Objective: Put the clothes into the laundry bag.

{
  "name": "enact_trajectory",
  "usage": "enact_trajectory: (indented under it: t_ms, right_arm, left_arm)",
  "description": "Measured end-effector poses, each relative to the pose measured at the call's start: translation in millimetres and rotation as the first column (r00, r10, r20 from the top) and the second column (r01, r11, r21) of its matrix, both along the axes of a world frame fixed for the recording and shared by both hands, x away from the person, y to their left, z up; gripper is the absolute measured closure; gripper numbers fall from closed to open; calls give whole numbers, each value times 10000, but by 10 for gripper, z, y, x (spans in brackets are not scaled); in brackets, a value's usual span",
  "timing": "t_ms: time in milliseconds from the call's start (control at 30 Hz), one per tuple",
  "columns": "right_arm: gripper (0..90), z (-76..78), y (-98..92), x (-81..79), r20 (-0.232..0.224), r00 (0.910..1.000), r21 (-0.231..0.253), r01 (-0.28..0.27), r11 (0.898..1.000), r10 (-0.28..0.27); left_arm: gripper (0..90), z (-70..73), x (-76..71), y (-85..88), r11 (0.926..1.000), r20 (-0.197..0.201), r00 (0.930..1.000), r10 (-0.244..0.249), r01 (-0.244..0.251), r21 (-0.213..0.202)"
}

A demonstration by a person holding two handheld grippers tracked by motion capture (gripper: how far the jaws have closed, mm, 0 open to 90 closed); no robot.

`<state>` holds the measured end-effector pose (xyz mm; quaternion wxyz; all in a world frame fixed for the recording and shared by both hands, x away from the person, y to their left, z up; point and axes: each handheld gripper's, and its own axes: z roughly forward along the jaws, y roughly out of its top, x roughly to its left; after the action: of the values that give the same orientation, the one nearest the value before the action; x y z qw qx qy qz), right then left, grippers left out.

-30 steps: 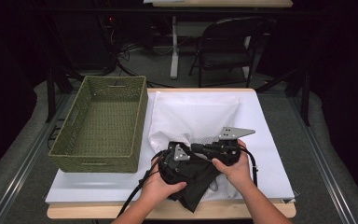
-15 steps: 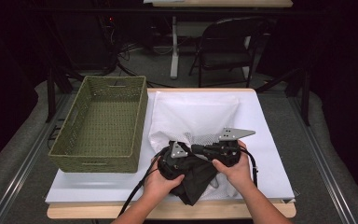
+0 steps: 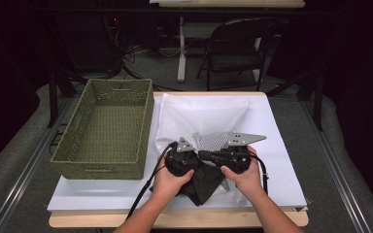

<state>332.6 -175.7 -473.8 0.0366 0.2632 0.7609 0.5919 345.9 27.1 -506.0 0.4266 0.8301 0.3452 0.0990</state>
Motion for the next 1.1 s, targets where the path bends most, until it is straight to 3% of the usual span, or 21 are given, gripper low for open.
enact_trajectory:
  t_ms: [300, 467, 600, 667, 733, 800, 1100]
  right_arm:
    - [900, -14, -16, 2, -130, 9999, 64, -44, 10000, 45]
    - [900, -72, -13, 38, -146, 9992, -298, 373, 9989, -378]
    - [900, -120, -41, 67, -127, 9978, -350, 651, 9973, -656]
    - [900, -117, -83, 81, -144, 9966, -236, 803, 9965, -806]
    - [900, -112, -95, 88, -130, 9965, -218, 817, 9964, -820]
    - [900, -111, -100, 88, -65, 9963, -255, 854, 9960, -856]
    - [900, -110, -106, 94, -57, 9965, -168, 835, 9964, -836]
  left_arm:
    - [702, 26, 201, 18, 9961, -195, 9967, 791, -798, -381]
    - [657, -114, 318, -41, 9943, -598, 9928, 1042, -1053, -163]
    - [552, -70, 291, -28, 9962, -625, 9951, 772, -795, -363]
    - [436, -29, 258, -6, 9972, -849, 9946, 604, -639, -398]
    - [374, 31, 195, 31, 9958, -821, 9953, 522, -581, -705]
    - [318, 79, 152, 67, 9971, -626, 9972, 419, -457, -611]
    - [238, 146, -25, 226, 9991, -452, 9988, 167, -184, -377]
